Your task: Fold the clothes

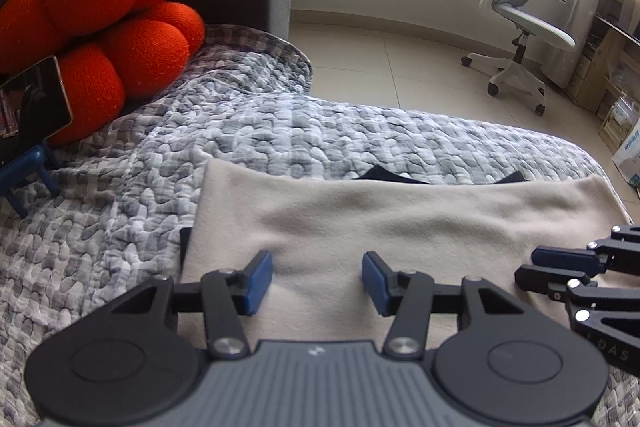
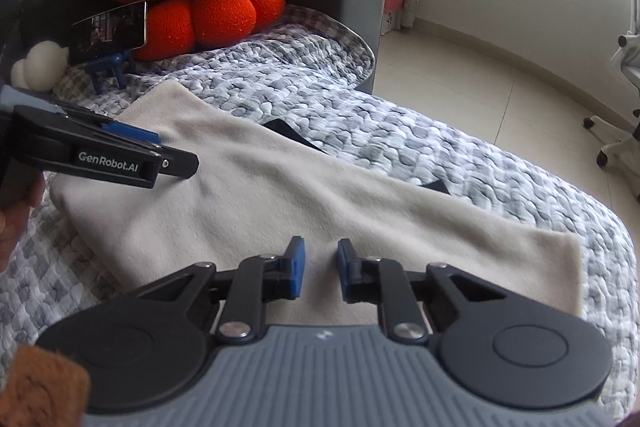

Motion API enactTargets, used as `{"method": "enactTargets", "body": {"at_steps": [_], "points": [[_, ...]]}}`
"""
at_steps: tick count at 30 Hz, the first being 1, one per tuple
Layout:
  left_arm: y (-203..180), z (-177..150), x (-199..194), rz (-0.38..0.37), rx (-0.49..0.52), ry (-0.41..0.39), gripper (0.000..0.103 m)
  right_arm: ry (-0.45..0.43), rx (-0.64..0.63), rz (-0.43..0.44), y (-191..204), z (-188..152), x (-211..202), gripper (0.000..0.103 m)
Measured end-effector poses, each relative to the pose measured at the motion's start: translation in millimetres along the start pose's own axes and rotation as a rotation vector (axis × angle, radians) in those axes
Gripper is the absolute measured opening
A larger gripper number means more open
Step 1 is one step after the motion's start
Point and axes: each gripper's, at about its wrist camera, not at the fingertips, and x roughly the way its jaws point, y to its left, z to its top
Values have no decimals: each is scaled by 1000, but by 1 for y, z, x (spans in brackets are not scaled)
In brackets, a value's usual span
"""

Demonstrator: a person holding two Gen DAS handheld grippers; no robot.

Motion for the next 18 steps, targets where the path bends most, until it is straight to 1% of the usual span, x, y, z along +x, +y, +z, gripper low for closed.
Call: {"method": "enactTargets", "body": {"at_steps": [4, 7, 13, 18], "points": [[2, 1, 2, -5, -2, 0, 52, -11, 7, -5, 0, 8, 11, 18], [4, 3, 3, -13, -2, -1, 52, -20, 20, -10, -1, 14, 18, 15], [7, 7, 7, -34, -1, -9, 52, -33, 56, -31, -4, 23, 31, 16], [6, 12, 13, -43, -7, -12, 53, -48, 68, -34, -3, 25, 32, 17]]}}
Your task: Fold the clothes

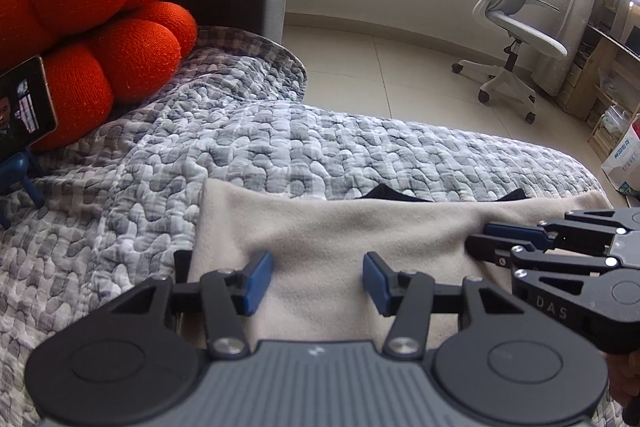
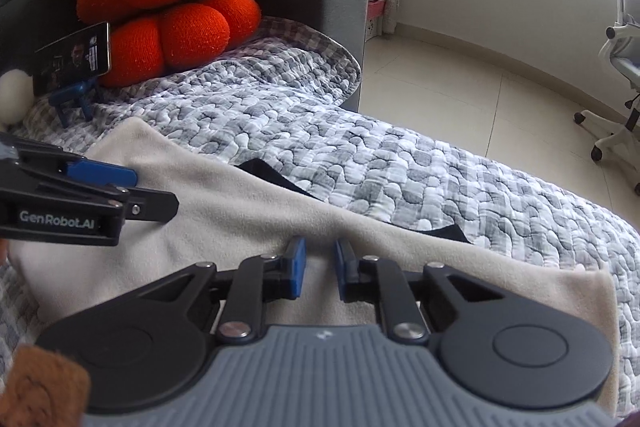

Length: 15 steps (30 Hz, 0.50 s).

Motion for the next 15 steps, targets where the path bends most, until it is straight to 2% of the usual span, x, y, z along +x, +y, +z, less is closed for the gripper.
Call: {"method": "enactTargets", "body": {"at_steps": [4, 10, 15], "points": [[1, 2, 2, -5, -12, 0, 53, -41, -6, 16, 5, 1, -2, 20], [1, 2, 3, -5, -9, -1, 54, -25, -15, -23, 9, -1, 13, 19], [3, 2, 1, -13, -16, -3, 54, -43, 26, -20, 5, 2, 6, 19]]}}
